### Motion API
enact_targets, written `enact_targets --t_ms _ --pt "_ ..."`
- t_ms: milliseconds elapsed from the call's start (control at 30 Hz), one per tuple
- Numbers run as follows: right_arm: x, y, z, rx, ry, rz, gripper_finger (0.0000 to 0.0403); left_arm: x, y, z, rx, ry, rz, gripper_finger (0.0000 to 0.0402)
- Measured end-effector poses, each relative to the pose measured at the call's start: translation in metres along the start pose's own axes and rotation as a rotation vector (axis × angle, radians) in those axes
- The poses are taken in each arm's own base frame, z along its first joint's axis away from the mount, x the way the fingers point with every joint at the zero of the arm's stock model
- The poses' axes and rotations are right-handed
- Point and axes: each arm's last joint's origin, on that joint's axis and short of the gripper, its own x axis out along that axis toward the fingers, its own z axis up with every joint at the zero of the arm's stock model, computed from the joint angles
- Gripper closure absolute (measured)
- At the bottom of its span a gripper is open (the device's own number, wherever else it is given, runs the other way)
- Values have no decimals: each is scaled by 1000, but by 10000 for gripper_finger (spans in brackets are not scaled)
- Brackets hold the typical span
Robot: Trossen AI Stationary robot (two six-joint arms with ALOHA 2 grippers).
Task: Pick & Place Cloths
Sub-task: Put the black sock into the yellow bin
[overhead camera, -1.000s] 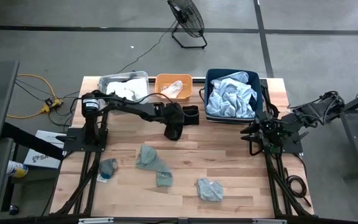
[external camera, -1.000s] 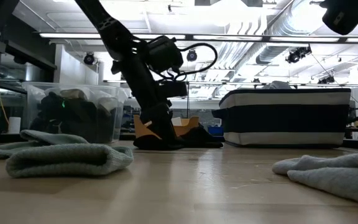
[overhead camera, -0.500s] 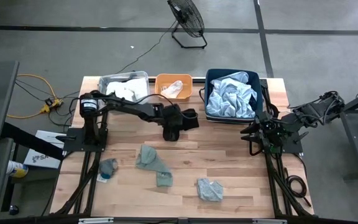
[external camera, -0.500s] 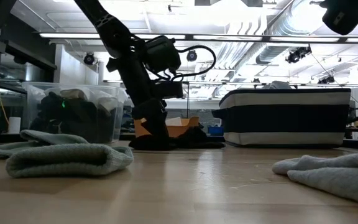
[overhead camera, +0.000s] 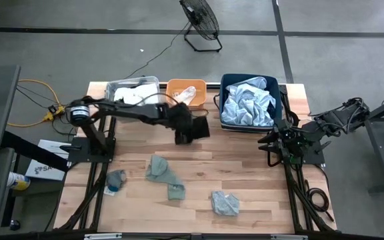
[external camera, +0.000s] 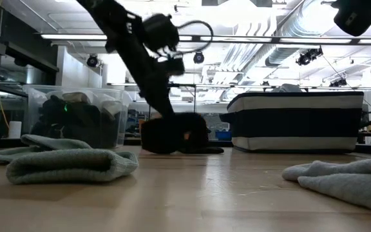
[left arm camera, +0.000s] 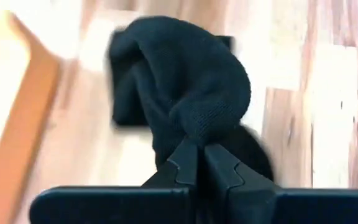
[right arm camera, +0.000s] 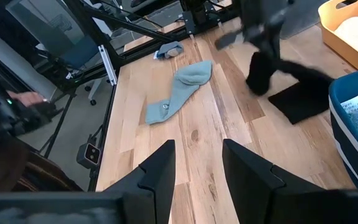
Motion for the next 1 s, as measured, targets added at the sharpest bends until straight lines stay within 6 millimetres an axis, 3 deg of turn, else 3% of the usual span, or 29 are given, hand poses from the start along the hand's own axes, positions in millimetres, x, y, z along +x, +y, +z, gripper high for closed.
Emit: enact_targets --t_ms 500,1000 --pt "0 0 0 1 -1 1 279 -92 39 65 -16 -160 191 401" --pt "0 0 0 0 0 1 279 -150 50 103 10 -229 324 402"
